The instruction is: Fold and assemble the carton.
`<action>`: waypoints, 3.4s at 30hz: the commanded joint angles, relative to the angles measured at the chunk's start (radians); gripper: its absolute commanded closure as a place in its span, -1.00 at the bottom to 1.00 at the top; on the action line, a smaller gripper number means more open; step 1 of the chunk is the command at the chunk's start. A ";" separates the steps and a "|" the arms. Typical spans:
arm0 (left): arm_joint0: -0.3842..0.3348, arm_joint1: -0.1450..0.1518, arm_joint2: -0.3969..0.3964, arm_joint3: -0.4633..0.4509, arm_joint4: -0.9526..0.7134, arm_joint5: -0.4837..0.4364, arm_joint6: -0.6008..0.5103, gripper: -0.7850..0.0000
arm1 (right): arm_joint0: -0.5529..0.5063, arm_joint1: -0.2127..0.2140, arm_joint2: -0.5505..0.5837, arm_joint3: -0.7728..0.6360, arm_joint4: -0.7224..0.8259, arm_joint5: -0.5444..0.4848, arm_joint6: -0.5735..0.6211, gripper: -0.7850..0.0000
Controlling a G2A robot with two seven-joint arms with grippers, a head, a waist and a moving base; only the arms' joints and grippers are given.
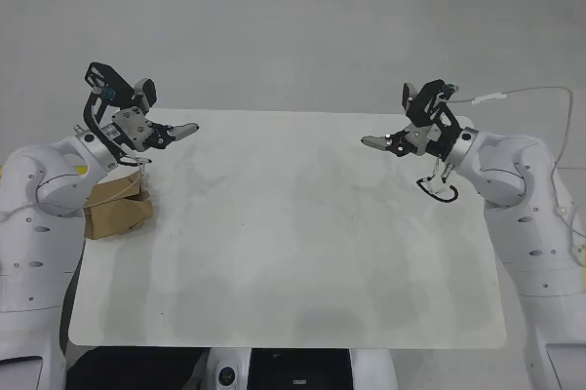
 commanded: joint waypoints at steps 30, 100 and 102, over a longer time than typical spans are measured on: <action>0.006 0.003 -0.022 0.034 -0.179 0.078 -0.113 -1.00 | 0.000 0.000 0.000 0.000 0.000 0.000 0.000 -1.00; 0.302 0.145 -0.448 0.524 -0.868 0.560 -0.599 -1.00 | 0.000 0.000 0.000 0.000 0.000 0.000 0.000 -1.00; 0.303 0.143 -0.433 0.532 -0.887 0.553 -0.625 -1.00 | 0.000 0.000 0.000 0.000 0.000 0.000 0.000 -1.00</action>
